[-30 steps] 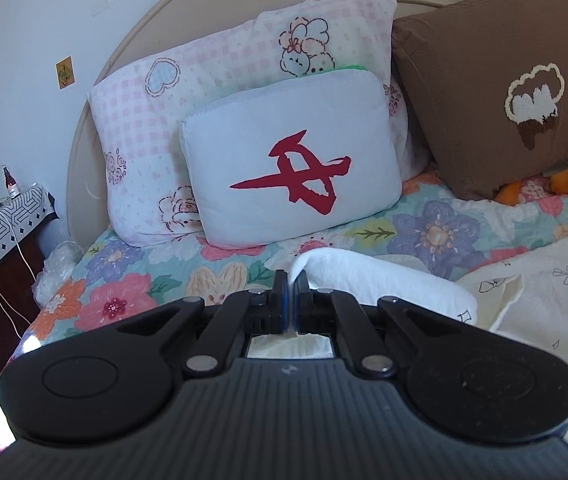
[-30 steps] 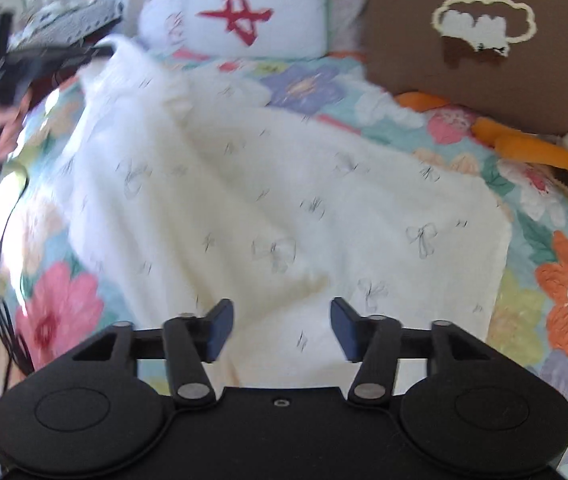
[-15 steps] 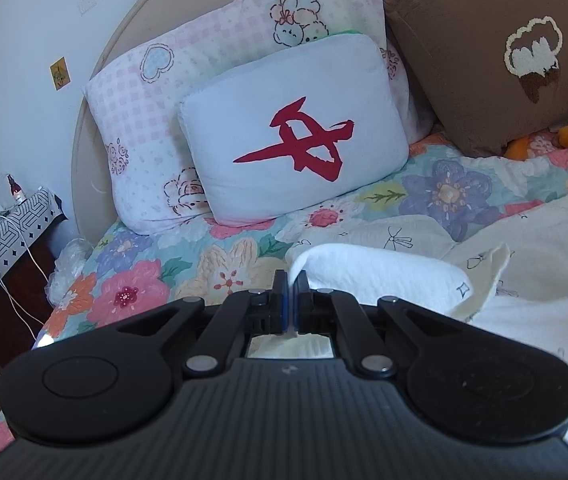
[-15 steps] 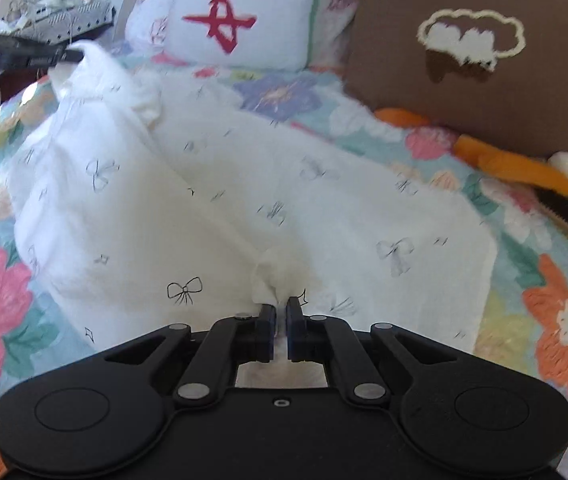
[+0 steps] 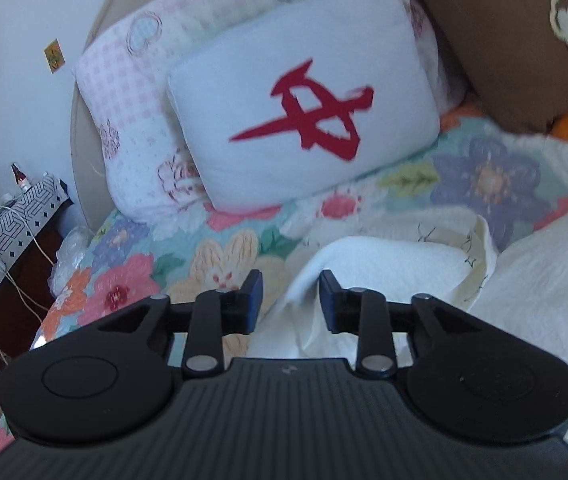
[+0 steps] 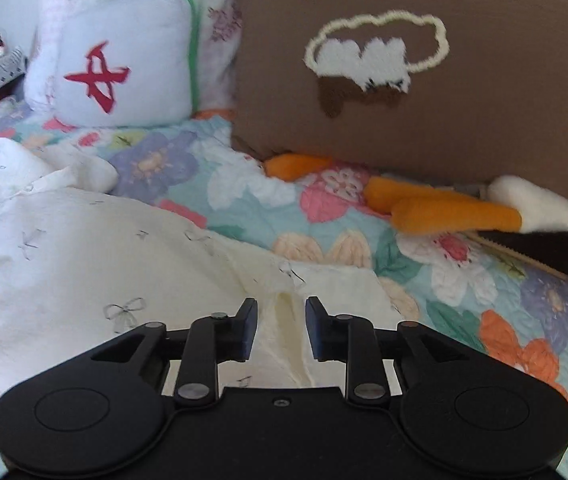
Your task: Fold clothes
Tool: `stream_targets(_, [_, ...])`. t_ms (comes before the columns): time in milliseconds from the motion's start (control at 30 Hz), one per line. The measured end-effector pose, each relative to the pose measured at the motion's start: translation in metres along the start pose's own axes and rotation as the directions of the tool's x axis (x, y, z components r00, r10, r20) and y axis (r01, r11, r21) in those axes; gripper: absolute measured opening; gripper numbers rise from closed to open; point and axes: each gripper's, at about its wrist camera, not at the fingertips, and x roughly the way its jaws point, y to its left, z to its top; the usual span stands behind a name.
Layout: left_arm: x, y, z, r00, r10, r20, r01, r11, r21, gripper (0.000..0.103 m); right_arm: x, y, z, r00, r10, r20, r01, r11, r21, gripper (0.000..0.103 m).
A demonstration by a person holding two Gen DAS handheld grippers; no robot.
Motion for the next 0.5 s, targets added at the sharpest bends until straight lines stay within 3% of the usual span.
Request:
stream_targets(33, [0.0, -0.001, -0.006, 1.0, -0.004, -0.007, 0.004, 1.0, 0.006, 0.033, 0.004, -0.005, -0.006, 1.0, -0.011, -0.024, 0.012, 0.999, 0.031, 0.03])
stream_targets(100, [-0.01, 0.002, -0.02, 1.0, -0.026, 0.011, 0.026, 1.0, 0.017, 0.051, 0.007, -0.014, -0.017, 0.998, -0.005, -0.057, 0.01, 0.996, 0.09, 0.032])
stream_targets(167, [-0.023, 0.006, -0.032, 0.999, -0.041, 0.032, 0.04, 0.999, 0.028, 0.062, 0.008, -0.023, -0.027, 0.998, 0.006, -0.07, 0.003, 0.991, 0.131, 0.036])
stream_targets(300, [-0.042, 0.014, -0.048, 0.998, -0.059, 0.03, 0.059, 0.998, 0.029, 0.066, 0.013, -0.031, -0.038, 0.998, 0.002, -0.07, 0.006, 0.992, 0.125, 0.053])
stream_targets(367, [-0.05, 0.022, -0.056, 0.998, -0.068, 0.007, 0.068, 0.998, -0.012, 0.068, 0.015, -0.031, -0.038, 0.997, -0.041, -0.073, 0.05, 0.991, 0.124, 0.055])
stream_targets(500, [-0.063, 0.043, -0.073, 0.994, -0.102, -0.03, 0.1, 0.992, -0.072, 0.07, 0.014, -0.033, -0.041, 0.998, 0.04, -0.045, -0.032, 0.983, 0.182, 0.054])
